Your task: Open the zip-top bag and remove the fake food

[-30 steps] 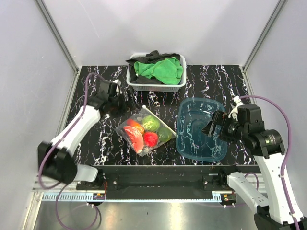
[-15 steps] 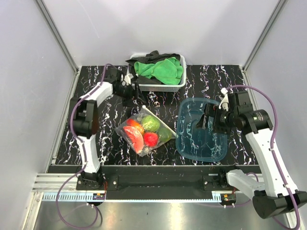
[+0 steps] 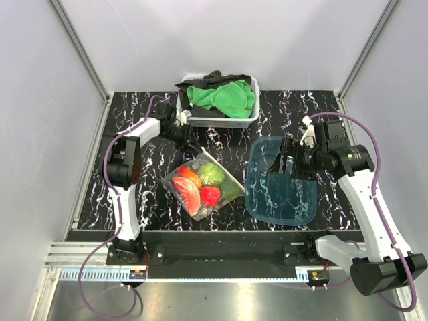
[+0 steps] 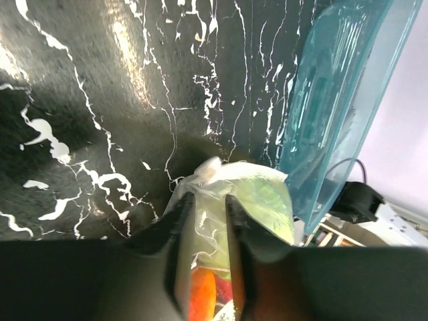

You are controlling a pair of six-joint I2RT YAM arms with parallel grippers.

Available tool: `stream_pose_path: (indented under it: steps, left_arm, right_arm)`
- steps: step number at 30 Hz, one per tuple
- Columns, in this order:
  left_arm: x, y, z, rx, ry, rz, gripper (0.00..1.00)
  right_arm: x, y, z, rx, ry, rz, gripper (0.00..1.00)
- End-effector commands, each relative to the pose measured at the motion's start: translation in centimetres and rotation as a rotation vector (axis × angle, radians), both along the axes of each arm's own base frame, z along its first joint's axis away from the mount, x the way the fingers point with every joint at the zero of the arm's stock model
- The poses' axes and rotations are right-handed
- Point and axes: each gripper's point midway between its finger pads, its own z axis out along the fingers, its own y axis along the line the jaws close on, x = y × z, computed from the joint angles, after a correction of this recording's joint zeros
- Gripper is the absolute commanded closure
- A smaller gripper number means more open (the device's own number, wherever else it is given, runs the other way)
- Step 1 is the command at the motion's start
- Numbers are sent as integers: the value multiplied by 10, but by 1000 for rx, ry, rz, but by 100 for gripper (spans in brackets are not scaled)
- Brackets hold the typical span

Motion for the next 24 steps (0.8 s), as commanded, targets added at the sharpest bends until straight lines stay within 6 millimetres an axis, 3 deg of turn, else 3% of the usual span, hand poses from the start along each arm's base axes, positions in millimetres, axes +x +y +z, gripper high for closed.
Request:
stream_pose_path:
  steps: [1, 4, 8, 16, 18, 22, 24]
  left_arm:
    - [-6, -6, 19, -78, -33, -31, 80]
    - [-9, -7, 25, -85, -39, -30, 93]
    - [-14, -7, 46, -94, -86, -34, 100]
    - [-40, -10, 107, -114, -218, -43, 100]
    - [-49, -14, 113, -119, -219, -51, 100]
    - [-64, -24, 131, -141, -246, -79, 100]
    - [-70, -27, 141, -147, -258, -81, 100]
  right_arm:
    - [10, 10, 10, 49, -61, 47, 1]
    - [15, 16, 12, 85, -69, 58, 0]
    - [24, 29, 17, 154, -106, 91, 0]
    - [54, 58, 22, 290, -163, 196, 0]
    - [66, 65, 29, 303, -209, 235, 0]
    - [89, 88, 21, 334, -214, 308, 2]
    - [100, 102, 30, 350, -262, 347, 5]
